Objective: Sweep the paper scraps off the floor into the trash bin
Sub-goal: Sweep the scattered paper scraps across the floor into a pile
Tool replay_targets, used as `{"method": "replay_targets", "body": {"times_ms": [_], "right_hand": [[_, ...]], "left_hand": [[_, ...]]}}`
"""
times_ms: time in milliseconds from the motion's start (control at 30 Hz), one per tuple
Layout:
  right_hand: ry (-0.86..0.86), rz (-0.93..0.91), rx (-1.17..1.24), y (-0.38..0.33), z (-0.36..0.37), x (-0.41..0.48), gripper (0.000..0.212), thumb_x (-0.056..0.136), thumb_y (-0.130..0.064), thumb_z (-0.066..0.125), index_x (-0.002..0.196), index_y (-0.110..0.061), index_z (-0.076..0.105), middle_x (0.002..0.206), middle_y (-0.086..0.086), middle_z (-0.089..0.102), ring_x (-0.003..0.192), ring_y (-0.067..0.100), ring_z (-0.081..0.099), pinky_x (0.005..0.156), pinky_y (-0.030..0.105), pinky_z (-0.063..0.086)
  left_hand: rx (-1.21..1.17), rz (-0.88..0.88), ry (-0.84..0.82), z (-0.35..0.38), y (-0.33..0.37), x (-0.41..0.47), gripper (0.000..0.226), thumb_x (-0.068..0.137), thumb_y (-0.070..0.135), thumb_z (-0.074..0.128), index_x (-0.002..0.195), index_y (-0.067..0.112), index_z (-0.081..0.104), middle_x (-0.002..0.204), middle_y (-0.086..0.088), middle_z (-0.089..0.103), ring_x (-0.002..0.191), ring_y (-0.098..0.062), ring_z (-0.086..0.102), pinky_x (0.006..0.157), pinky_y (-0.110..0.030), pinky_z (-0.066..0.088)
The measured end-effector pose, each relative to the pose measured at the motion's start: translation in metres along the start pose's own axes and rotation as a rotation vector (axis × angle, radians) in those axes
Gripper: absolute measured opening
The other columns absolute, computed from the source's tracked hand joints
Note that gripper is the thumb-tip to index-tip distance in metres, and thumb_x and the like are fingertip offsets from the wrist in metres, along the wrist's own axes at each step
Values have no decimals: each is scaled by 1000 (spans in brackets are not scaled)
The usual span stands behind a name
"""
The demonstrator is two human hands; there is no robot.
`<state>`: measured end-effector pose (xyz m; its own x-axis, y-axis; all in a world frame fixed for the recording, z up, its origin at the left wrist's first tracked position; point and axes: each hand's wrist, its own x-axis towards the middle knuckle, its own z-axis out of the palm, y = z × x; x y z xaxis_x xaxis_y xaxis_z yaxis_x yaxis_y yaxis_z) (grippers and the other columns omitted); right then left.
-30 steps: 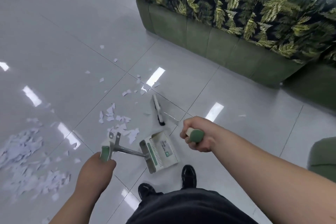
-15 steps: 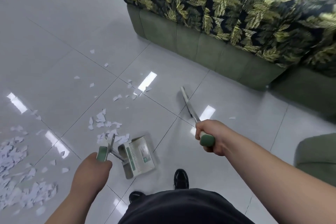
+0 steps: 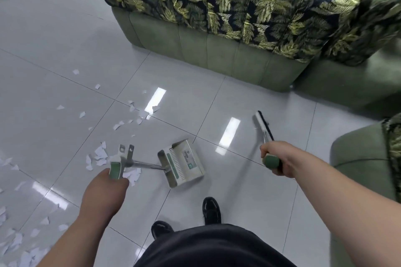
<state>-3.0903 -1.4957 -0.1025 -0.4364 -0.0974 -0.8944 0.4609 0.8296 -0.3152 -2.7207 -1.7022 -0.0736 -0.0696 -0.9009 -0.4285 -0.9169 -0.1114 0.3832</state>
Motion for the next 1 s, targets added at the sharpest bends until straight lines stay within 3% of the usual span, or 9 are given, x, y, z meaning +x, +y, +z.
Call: {"method": "replay_targets", "body": {"times_ms": [100, 267, 533, 733, 833, 1000], "right_hand": [[-68, 4, -36, 3, 29, -18, 17, 71, -3, 59, 84, -13, 53, 66, 8, 53, 47, 21, 47, 45, 20, 36], [-248, -23, -58, -5, 104, -66, 18, 76, -2, 58, 90, -12, 52, 80, 14, 54, 44, 20, 46, 42, 18, 30], [-466, -27, -173, -38, 284, -116, 24, 76, -8, 58, 99, -16, 56, 90, 11, 57, 49, 18, 50, 42, 18, 34], [-627, -8, -278, -47, 440, -166, 16, 80, -6, 56, 91, -18, 55, 72, 7, 57, 40, 16, 49, 42, 17, 36], [-717, 34, -313, -42, 508, -194, 10, 83, -6, 55, 84, -17, 55, 66, 5, 55, 47, 15, 48, 44, 20, 34], [-851, 151, -260, -37, 608, -221, 6, 86, -10, 55, 89, -14, 53, 63, 3, 57, 38, 14, 50, 35, 15, 35]], "left_hand": [[-45, -24, 5, -8, -12, 4, 9, 81, 8, 52, 75, 7, 45, 62, -10, 47, 57, -31, 43, 59, -36, 36], [-130, -137, -3, -29, -49, 10, 11, 78, 8, 52, 74, 9, 41, 60, -7, 41, 55, -26, 37, 57, -37, 34], [-258, -331, 30, -84, -155, 5, 9, 82, 6, 52, 76, 8, 46, 60, -7, 44, 53, -25, 39, 57, -33, 34], [-340, -491, 104, -130, -248, -3, 9, 82, 7, 52, 76, 9, 46, 60, -7, 44, 55, -26, 38, 56, -33, 33], [-348, -567, 150, -148, -291, -9, 11, 82, 7, 53, 75, 9, 44, 61, -7, 44, 55, -26, 40, 57, -34, 34], [-372, -694, 211, -174, -353, -19, 15, 82, 7, 50, 73, 12, 40, 60, -4, 41, 55, -26, 36, 55, -32, 28]]}}
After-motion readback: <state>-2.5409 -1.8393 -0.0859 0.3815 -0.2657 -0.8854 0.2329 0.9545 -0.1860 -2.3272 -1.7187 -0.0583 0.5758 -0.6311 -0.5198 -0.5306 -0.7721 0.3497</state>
